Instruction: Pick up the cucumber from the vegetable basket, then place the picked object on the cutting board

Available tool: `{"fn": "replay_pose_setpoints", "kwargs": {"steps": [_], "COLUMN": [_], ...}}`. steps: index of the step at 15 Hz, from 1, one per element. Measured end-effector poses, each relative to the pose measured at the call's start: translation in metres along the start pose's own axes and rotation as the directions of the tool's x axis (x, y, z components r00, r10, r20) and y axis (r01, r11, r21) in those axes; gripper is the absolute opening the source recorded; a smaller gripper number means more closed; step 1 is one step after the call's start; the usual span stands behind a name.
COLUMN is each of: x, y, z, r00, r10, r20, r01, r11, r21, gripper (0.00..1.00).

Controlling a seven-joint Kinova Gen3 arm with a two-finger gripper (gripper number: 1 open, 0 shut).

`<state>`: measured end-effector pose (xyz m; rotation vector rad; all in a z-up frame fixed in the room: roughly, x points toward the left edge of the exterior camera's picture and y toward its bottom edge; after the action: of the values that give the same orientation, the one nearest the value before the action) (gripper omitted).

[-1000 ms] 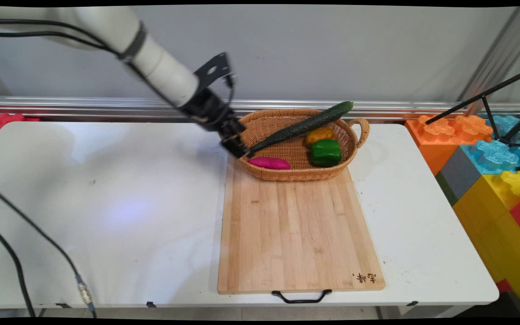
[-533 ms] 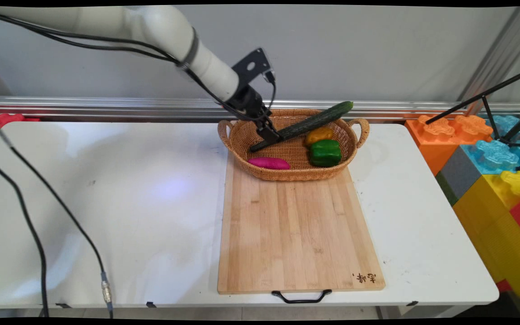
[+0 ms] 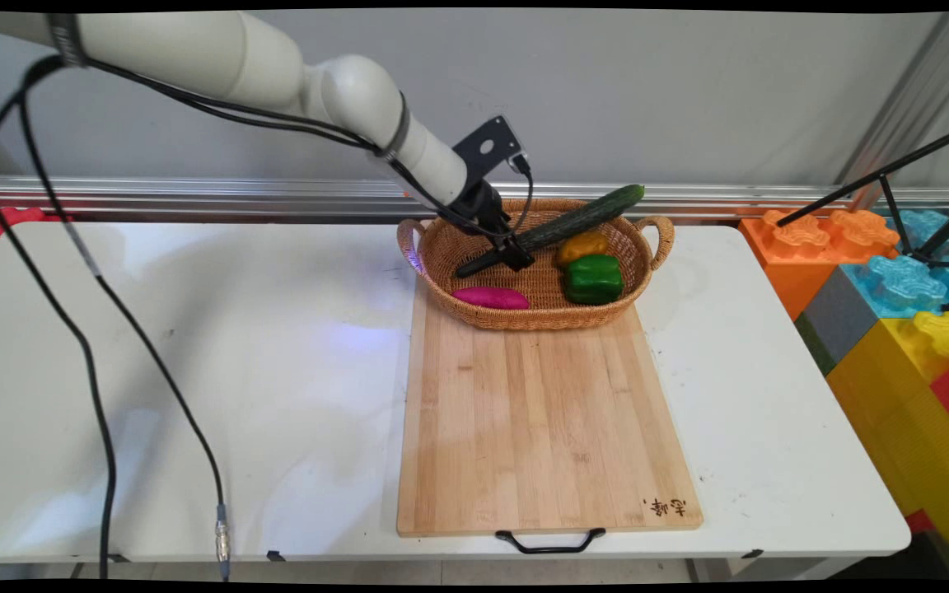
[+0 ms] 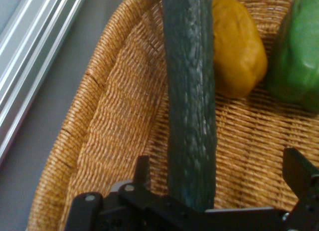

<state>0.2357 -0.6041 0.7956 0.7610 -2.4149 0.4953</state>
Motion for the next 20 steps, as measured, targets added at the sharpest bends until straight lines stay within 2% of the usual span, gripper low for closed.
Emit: {"fn": "replay_pose_setpoints", "kwargs": {"steps": [5,6,16,20], "x": [0.001,0.001,0.002,0.014], "y": [-0.001,-0.001,0.002,0.007], "z": [0.027,0.030,0.040,0.027], "r00": [1.000,1.000,1.000,0.998], "r10": [-0.018,-0.016,0.009,0.027], "r20": [-0.007,-0.010,-0.012,-0.054], "r01": [0.019,0.017,-0.008,-0.023], "r11": [1.000,1.000,0.999,0.996], "r21": [0.016,0.018,0.053,0.084], "gripper": [1.00,0.00,0.00,0.00]}}
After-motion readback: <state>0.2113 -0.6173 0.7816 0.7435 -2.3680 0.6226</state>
